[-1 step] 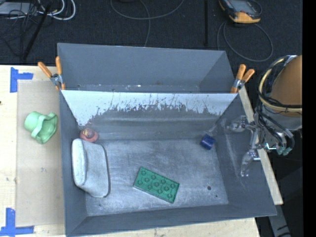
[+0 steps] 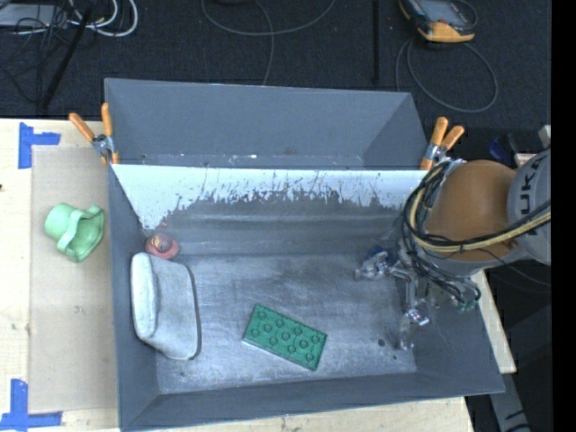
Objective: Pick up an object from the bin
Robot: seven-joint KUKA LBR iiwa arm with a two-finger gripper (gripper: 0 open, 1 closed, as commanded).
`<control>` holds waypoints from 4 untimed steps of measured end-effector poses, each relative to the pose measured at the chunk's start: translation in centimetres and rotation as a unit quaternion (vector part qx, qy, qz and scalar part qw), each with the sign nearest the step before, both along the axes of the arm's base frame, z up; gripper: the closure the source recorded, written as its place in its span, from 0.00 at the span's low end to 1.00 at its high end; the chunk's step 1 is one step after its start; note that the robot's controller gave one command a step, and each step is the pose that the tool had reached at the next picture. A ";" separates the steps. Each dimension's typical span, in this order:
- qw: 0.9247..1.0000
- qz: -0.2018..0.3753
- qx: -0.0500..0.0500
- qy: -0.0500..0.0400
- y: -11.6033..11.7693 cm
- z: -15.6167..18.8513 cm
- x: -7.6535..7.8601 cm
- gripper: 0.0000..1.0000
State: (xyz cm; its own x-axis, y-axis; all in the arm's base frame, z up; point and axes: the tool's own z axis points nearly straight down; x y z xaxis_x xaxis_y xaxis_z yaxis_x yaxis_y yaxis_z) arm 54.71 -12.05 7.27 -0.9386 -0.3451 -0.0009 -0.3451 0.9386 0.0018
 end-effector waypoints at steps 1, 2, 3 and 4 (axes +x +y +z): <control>0.997 0.083 0.001 0.001 11.7 5.6 -5.8 0.00; 0.989 0.145 -0.002 -0.009 15.7 0.1 -4.4 0.00; 0.989 0.148 -0.002 -0.007 15.7 0.3 -4.5 1.00; 0.987 0.160 -0.001 -0.004 15.5 14.7 -5.4 1.00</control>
Offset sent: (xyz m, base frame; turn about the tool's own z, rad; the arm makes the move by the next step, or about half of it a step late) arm -0.0574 0.1121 0.0555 -0.1579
